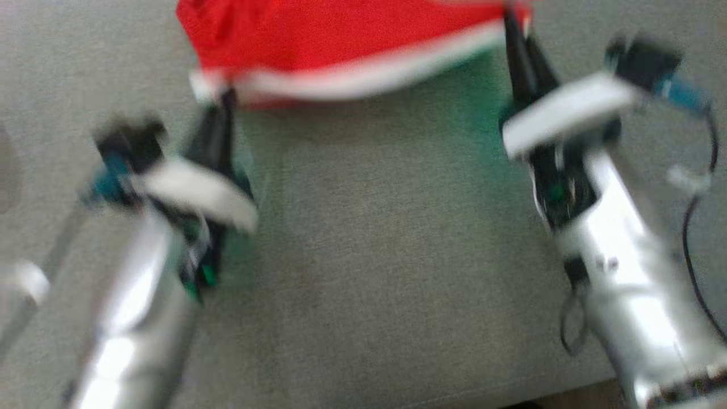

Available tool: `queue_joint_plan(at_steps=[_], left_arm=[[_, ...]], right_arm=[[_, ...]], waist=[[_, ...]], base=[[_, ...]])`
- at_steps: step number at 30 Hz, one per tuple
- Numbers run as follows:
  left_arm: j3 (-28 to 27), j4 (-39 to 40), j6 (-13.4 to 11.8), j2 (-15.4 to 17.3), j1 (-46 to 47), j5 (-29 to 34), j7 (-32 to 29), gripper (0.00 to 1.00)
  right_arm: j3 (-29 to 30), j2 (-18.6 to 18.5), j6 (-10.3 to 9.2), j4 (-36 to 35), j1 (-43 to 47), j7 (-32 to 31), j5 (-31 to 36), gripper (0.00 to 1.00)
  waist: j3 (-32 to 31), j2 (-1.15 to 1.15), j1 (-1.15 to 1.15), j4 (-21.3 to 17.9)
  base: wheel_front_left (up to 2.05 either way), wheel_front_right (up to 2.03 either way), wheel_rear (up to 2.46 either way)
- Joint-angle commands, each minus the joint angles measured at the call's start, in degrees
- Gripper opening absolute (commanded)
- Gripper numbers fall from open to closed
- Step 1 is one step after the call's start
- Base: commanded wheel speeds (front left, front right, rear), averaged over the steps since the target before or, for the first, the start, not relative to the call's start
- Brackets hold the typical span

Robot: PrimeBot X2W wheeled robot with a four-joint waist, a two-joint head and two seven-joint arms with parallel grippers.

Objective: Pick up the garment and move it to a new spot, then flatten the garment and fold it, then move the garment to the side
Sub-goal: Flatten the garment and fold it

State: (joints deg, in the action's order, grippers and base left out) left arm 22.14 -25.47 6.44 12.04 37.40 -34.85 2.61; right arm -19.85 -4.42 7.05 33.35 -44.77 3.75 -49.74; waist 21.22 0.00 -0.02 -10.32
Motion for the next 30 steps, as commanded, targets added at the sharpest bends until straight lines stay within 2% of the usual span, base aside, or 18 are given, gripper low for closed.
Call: queue_joint_plan(at_steps=[1, 4, 8, 14, 19, 21, 24, 27, 30], left_arm=[[-1.0, 2.4, 0.4, 0.9, -1.2, -0.8, 1.6, 0.00], [0.9, 4.2, 0.6, 0.5, -10.3, -1.4, 4.2, 0.00], [1.9, 8.4, -0.1, 0.5, -23.2, -3.6, 5.5, 0.00], [2.5, 19.0, -5.4, 1.0, -42.2, -6.5, 4.4, 0.00], [3.2, 31.0, -10.0, 3.1, -54.2, -7.4, 2.1, 0.00], [3.0, 34.7, -10.5, 3.5, -55.7, -8.2, 1.3, 0.00], [2.7, 38.6, -10.8, 3.3, -54.9, -9.8, -0.5, 0.00], [2.2, 41.3, -11.2, 1.7, -51.5, -12.4, -3.0, 0.00], [1.5, 42.5, -12.7, -0.7, -46.2, -15.4, -6.1, 0.00]], right_arm=[[-0.3, -0.6, 0.44, -2.5, 2.1, 0.6, 1.9, 0.00], [1.2, -2.9, 0.44, -6.5, 11.9, -0.8, 4.1, 0.00], [5.0, -5.3, 0.44, -15.8, 26.4, -4.4, 6.1, 0.00], [14.2, -6.1, 0.44, -34.2, 49.6, -14.9, 10.7, 0.00], [22.4, -2.9, 0.44, -53.0, 65.3, -25.5, 13.4, 0.00], [24.4, -1.3, 0.44, -57.8, 66.4, -28.4, 13.6, 0.00], [25.0, 0.1, 0.44, -60.6, 63.0, -31.9, 14.4, 0.00], [23.5, 0.6, 0.44, -59.0, 54.8, -34.6, 15.9, 0.00], [22.4, 0.8, 0.44, -53.9, 44.3, -37.2, 17.0, 0.00]], waist=[[-0.6, 0.00, 0.02, 0.9], [-1.7, 0.00, 0.02, 2.4], [-5.4, 0.00, 0.02, 3.4], [-14.0, 0.00, 0.02, 4.2], [-15.2, 0.00, 0.02, 5.2], [-14.9, 0.00, 0.02, 5.6], [-14.1, 0.00, 0.02, 6.4], [-12.0, 0.00, 0.02, 7.2], [-9.2, 0.00, 0.02, 9.0]], base=[[0.00, 0.00, 0.00], [0.00, 0.00, 0.00], [0.00, 0.00, 0.00], [0.00, 0.00, 0.00], [0.00, 0.00, 0.00], [0.00, 0.00, 0.00], [0.00, 0.00, 0.00], [0.00, 0.00, 0.00], [0.00, 0.00, 0.00]])
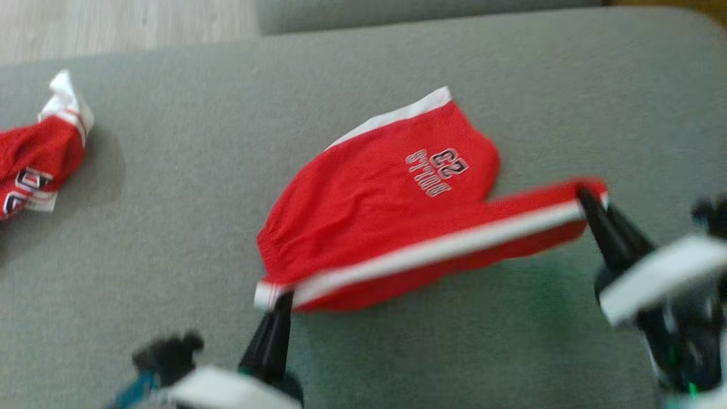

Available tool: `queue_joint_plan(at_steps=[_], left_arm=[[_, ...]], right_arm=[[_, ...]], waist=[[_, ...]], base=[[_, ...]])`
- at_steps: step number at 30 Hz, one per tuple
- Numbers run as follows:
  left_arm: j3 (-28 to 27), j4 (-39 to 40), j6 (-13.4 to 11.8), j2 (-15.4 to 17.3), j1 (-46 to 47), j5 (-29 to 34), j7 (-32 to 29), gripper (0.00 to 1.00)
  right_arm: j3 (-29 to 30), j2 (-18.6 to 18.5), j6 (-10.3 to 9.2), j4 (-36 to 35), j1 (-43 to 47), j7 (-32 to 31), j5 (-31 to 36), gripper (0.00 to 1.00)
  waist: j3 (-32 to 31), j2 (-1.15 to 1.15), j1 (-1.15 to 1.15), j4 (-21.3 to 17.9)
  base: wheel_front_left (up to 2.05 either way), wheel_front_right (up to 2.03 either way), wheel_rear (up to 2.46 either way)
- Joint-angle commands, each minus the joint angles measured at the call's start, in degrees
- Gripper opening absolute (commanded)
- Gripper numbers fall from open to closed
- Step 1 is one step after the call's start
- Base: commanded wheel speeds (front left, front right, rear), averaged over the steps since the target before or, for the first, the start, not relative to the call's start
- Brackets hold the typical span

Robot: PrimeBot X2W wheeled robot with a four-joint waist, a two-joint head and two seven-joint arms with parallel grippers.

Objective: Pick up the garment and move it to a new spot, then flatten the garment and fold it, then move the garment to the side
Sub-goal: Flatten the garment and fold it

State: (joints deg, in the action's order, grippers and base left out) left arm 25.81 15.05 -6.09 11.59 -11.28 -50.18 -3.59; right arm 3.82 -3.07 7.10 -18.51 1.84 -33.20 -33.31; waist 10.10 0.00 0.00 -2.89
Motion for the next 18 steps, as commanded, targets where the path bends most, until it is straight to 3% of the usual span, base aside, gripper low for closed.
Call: queue_joint_plan(at_steps=[1, 9, 18], left_arm=[[-2.5, 1.9, -0.8, -1.1, 4.5, -0.9, -1.1, 0.00], [-4.9, -7.2, -5.7, -5.1, 22.9, -3.4, -7.7, 0.00], [-4.0, -18.3, -5.4, -6.9, 33.1, -4.8, -10.2, 0.00]], right_arm=[[-1.6, -0.6, 0.39, 0.0, -5.7, -1.2, 1.2, 0.00], [-1.5, -0.9, 0.39, 19.1, -28.9, -6.2, 3.6, 0.00], [-3.9, -1.6, 0.39, 33.4, -38.9, -2.9, 6.3, 0.00]], waist=[[3.0, 0.00, 0.00, 2.4], [9.5, 0.00, 0.00, 8.2], [11.5, 0.00, 0.00, 9.3]], base=[[0.00, 0.00, 0.00], [0.00, 0.00, 0.00], [0.00, 0.00, 0.00]])
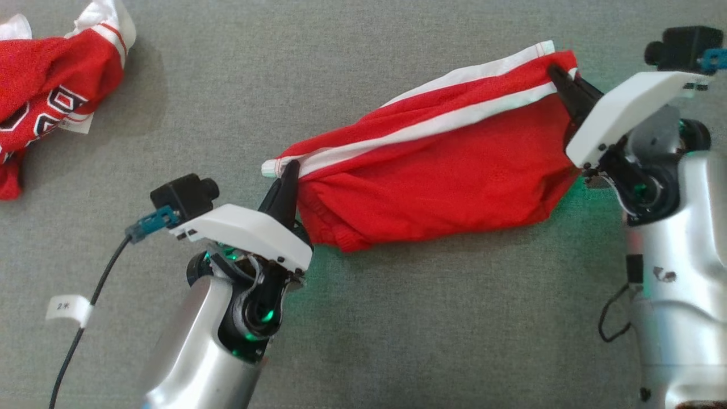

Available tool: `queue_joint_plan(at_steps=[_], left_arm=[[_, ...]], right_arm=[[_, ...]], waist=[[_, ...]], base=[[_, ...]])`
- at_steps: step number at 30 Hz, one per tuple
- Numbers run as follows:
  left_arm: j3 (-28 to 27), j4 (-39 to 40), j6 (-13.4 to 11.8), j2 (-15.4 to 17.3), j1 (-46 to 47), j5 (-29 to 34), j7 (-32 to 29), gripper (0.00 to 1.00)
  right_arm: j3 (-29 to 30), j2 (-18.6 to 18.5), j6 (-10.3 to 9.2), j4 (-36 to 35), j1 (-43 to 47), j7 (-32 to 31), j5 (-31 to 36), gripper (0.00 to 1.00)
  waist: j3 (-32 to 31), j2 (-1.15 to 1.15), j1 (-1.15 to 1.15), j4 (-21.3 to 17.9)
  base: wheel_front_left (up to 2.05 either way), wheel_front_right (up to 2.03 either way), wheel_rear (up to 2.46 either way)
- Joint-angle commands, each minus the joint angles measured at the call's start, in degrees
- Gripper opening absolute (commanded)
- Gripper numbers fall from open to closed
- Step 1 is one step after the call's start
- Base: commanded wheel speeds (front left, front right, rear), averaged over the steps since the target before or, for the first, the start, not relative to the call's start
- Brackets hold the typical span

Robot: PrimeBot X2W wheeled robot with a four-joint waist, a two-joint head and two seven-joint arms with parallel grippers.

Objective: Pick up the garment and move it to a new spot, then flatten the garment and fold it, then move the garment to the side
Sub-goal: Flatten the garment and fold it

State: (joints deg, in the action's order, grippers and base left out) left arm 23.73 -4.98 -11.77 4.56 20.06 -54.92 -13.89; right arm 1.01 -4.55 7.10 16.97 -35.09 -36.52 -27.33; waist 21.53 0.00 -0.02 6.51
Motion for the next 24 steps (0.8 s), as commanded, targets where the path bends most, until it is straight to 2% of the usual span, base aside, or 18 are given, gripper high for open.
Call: queue_joint_plan(at_steps=[1, 2, 3, 4, 5, 6, 7, 8, 11, 15, 20, 24], left_arm=[[-1.9, 1.0, 0.3, 0.1, 2.4, -0.1, 0.3, 0.00], [-1.9, 0.3, 0.3, 0.0, 2.8, -0.1, 0.3, 0.03], [-1.8, -0.3, 0.4, 0.0, 3.3, -0.1, 0.4, 0.12], [-1.8, -0.8, 0.4, -0.1, 3.6, -0.1, 0.6, 0.25], [-1.8, -1.3, 0.4, -0.1, 3.9, 0.1, 0.8, 0.50], [-1.7, -1.8, 0.3, 0.0, 4.3, 0.6, 1.1, 1.00], [-1.7, -2.1, 0.3, 0.0, 4.5, 0.8, 1.5, 1.00], [-1.8, -2.5, 0.2, -0.1, 4.6, 0.9, 1.8, 1.00], [-1.7, -2.9, -0.3, 0.2, 4.4, 1.8, 2.8, 1.00], [0.3, -0.6, -0.8, 3.2, 2.2, 7.1, 5.8, 1.00], [2.8, 5.6, -2.1, 6.6, -2.8, 15.9, 14.0, 1.00], [4.7, 8.6, -5.0, 7.9, -5.9, 24.2, 22.4, 1.00]], right_arm=[[-1.3, -0.2, 0.39, -1.1, -2.5, 0.8, 0.4, 0.00], [-1.5, -0.2, 0.39, 0.0, -3.1, 1.2, 0.6, 0.00], [-1.7, -0.4, 0.39, 0.9, -3.6, 1.5, 1.0, 0.00], [-1.7, -0.4, 0.39, 1.7, -4.0, 1.9, 1.4, 0.00], [-1.3, -0.4, 0.39, 2.5, -4.4, 2.5, 1.9, 0.00], [-1.3, -0.4, 0.39, 3.2, -4.8, 3.2, 2.6, 0.00], [-1.8, -0.5, 0.39, 3.6, -5.2, 3.9, 3.2, 0.66], [-2.4, -0.7, 0.39, 4.1, -5.4, 4.3, 3.3, 1.00], [-4.6, -1.1, 0.39, 4.6, -5.7, 5.5, 2.3, 1.00], [-8.5, -4.7, 0.39, 2.5, -5.3, 7.5, 2.7, 1.00], [-12.9, -11.7, 0.39, 0.5, -4.0, 7.6, 6.3, 1.00], [-13.6, -13.4, 0.39, 1.4, -3.0, 5.4, 6.6, 1.00]], waist=[[0.2, 0.00, 0.02, -0.3], [0.3, 0.00, 0.02, -0.4], [0.4, 0.00, 0.02, -0.5], [0.5, 0.00, 0.02, -0.7], [0.6, 0.00, 0.02, -0.8], [0.7, 0.00, 0.02, -0.9], [0.8, 0.00, 0.02, -1.1], [0.9, 0.00, 0.02, -1.2], [1.0, 0.00, 0.02, -1.8], [0.9, 0.00, 0.02, -2.6], [1.0, 0.00, 0.02, -2.8], [1.5, 0.00, 0.02, -1.5]], base=[[0.00, 0.00, 0.00], [0.00, 0.00, 0.00], [0.00, 0.00, 0.00], [0.00, 0.00, 0.00], [0.00, 0.00, 0.00], [0.00, 0.00, 0.00], [0.00, 0.00, 0.00], [0.00, 0.00, 0.00], [0.00, 0.00, 0.00], [0.00, 0.00, 0.00], [0.00, 0.00, 0.00], [0.00, 0.00, 0.00]])
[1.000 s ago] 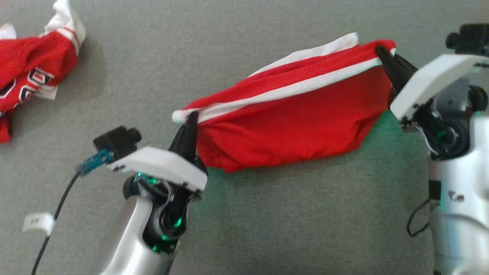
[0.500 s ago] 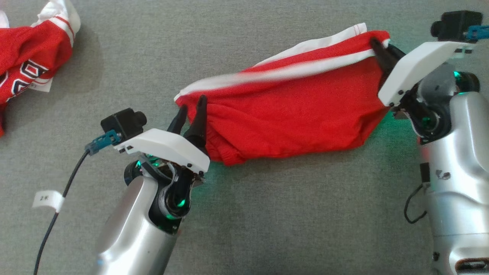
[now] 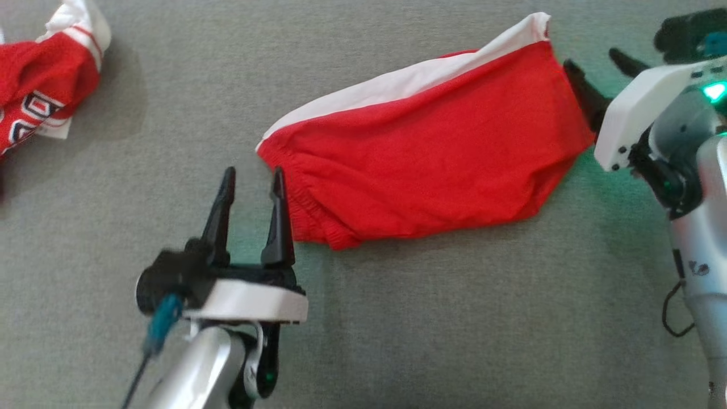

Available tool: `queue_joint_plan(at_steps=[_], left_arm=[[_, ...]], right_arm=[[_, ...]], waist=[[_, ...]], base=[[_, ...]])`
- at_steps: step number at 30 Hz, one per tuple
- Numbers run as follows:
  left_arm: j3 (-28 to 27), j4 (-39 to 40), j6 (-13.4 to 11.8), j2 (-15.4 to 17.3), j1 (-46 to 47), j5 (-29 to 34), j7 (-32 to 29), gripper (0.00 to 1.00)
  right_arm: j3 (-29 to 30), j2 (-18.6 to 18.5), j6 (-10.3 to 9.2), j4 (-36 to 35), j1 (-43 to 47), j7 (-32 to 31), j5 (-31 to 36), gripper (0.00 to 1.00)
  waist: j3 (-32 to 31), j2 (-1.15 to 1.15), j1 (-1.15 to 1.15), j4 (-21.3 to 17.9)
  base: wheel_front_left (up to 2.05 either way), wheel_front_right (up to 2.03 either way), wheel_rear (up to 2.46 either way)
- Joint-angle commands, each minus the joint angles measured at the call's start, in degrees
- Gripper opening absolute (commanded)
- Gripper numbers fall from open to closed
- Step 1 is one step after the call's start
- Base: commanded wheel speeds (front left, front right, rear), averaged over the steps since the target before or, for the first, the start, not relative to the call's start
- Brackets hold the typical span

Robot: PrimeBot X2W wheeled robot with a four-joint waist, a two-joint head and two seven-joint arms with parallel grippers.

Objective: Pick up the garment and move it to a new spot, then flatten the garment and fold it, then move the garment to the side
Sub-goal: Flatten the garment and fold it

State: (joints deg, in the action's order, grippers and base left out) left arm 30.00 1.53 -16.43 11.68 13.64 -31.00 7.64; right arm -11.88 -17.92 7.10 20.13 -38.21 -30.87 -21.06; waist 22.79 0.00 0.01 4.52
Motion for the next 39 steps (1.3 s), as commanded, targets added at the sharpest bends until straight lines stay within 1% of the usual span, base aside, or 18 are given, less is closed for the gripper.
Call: queue_joint_plan(at_steps=[1, 3, 5, 8, 10, 11, 12, 14, 16, 21, 25, 28, 31, 34, 36, 39], left_arm=[[-1.3, 2.4, -0.8, 0.5, -0.2, 1.2, 2.6, 1.00], [-0.5, 2.2, -1.6, 0.8, -1.2, 4.0, 4.7, 1.00], [-0.2, 2.1, -1.8, 0.0, -2.2, 5.0, 6.0, 1.00], [0.3, 1.9, -1.2, -0.3, -3.3, 7.0, 7.0, 1.00], [0.0, 1.6, -0.8, -0.5, -4.1, 8.0, 7.2, 1.00], [-0.5, 1.4, -0.6, -0.6, -4.5, 8.2, 7.3, 1.00], [-1.4, 1.7, -0.5, -0.9, -4.7, 8.6, 7.3, 1.00], [-2.9, 2.4, 0.0, -1.3, -5.4, 9.6, 7.3, 1.00], [-3.8, 2.7, 0.3, -1.6, -5.9, 9.9, 7.3, 1.00], [-7.6, 2.7, 2.5, -2.6, -9.1, 11.6, 7.3, 1.00], [-10.1, 2.0, 4.7, -3.5, -11.9, 12.5, 7.3, 1.00], [-12.0, 1.9, 6.4, -4.4, -13.8, 13.3, 7.3, 1.00], [-13.4, 1.0, 8.1, -5.2, -14.9, 14.5, 7.4, 1.00], [-14.4, 0.3, 9.6, -6.2, -15.5, 15.4, 7.4, 1.00], [-15.0, -0.3, 10.4, -6.8, -15.9, 15.8, 7.4, 1.00], [-16.1, -1.1, 11.1, -7.6, -16.5, 16.1, 7.4, 1.00]], right_arm=[[-0.7, 0.1, 0.39, -1.3, 0.1, -0.7, 0.2, 1.00], [-0.3, 0.7, 0.39, 0.2, 0.2, -1.9, -0.1, 1.00], [-0.1, 1.2, 0.39, 1.7, 0.1, -3.2, 0.0, 1.00], [0.9, 3.1, 0.39, 4.1, 1.0, -5.3, -2.4, 1.00], [0.3, 3.4, 0.39, 5.0, 1.9, -7.0, -3.7, 1.00], [0.0, 3.6, 0.39, 5.3, 2.5, -7.6, -4.5, 0.75], [-0.1, 4.1, 0.39, 5.2, 3.0, -7.8, -5.6, 0.00], [-0.9, 4.6, 0.39, 4.7, 4.0, -8.4, -8.1, 0.00], [-0.2, 4.7, 0.39, 4.7, 4.4, -8.0, -8.8, 0.00], [4.3, 4.6, 0.39, 5.9, 5.3, -6.5, -10.2, 0.00], [9.1, 2.3, 0.39, 6.7, 6.5, -5.5, -10.0, 0.00], [14.3, 0.1, 0.39, 8.1, 7.4, -4.3, -9.5, 0.00], [19.6, -2.8, 0.39, 9.8, 8.0, -3.6, -7.7, 0.00], [24.3, -4.7, 0.39, 10.1, 7.5, -3.3, -6.2, 0.00], [26.1, -4.7, 0.39, 8.6, 6.6, -3.6, -6.1, 0.00], [25.7, -3.0, 0.39, 4.5, 5.5, -5.8, -6.3, 0.00]], waist=[[0.5, 0.00, -0.01, 0.9], [0.7, 0.00, -0.01, 1.7], [0.8, 0.00, -0.01, 2.5], [0.2, 0.00, -0.01, 3.6], [-0.4, 0.00, -0.01, 4.1], [-0.7, 0.00, -0.01, 4.2], [-1.0, 0.00, -0.01, 4.2], [-1.7, 0.00, -0.01, 3.9], [-2.1, 0.00, -0.01, 3.6], [-4.3, 0.00, -0.01, 1.0], [-6.0, 0.00, -0.01, -1.0], [-6.7, 0.00, -0.01, -1.9], [-7.1, 0.00, -0.01, -2.1], [-7.3, 0.00, -0.01, -1.8], [-7.6, 0.00, -0.01, -1.6], [-8.2, 0.00, -0.01, -1.6]], base=[[0.00, 0.00, 0.00], [0.00, 0.00, 0.00], [0.00, 0.00, 0.00], [0.00, 0.00, 0.00], [0.00, 0.00, 0.00], [0.00, 0.00, 0.00], [0.00, 0.00, 0.00], [0.00, 0.00, 0.00], [0.00, 0.00, 0.00], [0.00, 0.00, 0.00], [0.00, 0.00, 0.00], [0.00, 0.00, 0.00], [0.00, 0.00, 0.00], [0.00, 0.00, 0.00], [0.00, 0.00, 0.00], [0.00, 0.00, 0.00]])
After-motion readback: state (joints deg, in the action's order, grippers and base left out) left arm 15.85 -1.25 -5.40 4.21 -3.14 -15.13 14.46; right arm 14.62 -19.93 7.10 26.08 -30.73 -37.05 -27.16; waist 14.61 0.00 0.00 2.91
